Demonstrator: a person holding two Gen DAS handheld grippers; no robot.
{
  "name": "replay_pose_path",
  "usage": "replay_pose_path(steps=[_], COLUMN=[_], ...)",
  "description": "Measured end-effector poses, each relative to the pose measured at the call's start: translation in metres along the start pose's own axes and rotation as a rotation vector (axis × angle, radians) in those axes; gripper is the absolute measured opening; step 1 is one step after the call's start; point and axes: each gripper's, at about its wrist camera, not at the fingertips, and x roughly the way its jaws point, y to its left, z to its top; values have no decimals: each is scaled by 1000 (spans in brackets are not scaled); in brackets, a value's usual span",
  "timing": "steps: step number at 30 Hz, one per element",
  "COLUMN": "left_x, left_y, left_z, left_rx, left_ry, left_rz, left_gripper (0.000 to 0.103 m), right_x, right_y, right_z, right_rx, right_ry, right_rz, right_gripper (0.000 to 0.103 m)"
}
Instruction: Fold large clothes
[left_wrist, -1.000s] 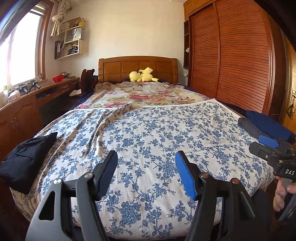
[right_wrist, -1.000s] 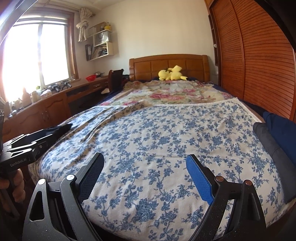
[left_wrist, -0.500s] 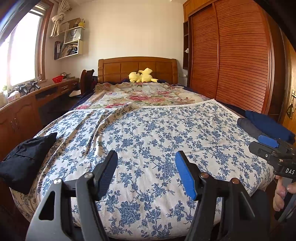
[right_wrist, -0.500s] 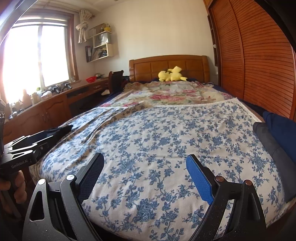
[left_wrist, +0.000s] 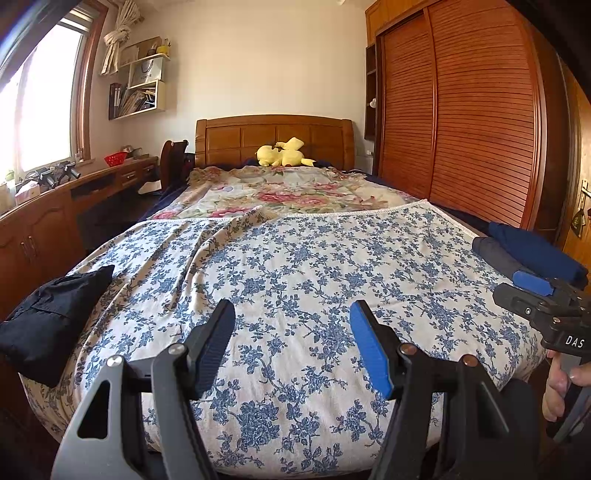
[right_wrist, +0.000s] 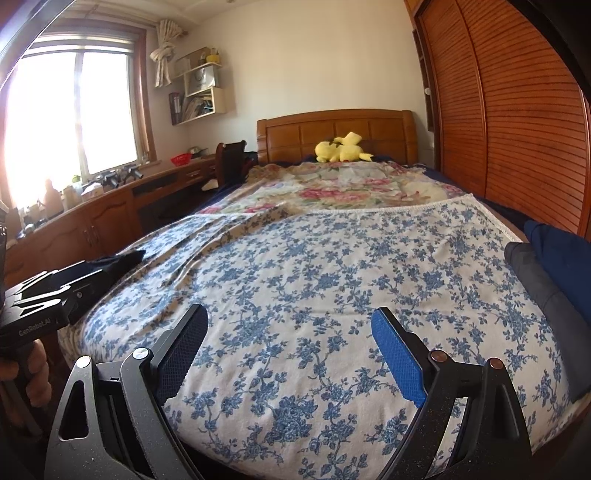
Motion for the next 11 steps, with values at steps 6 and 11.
replay_pose_path(steps=[6, 11], left_x=[-1, -1], left_y=[0, -1], left_z=[0, 1], left_rx=[-2, -2], left_ry=[-1, -2], left_rz=[1, 2], left_gripper=[64, 65], right_x=[-1, 0], right_y=[2, 2], right_z=[2, 2], right_rx=[4, 3], right_ry=[-4, -4], right_rz=[0, -1], right_gripper=[92, 92])
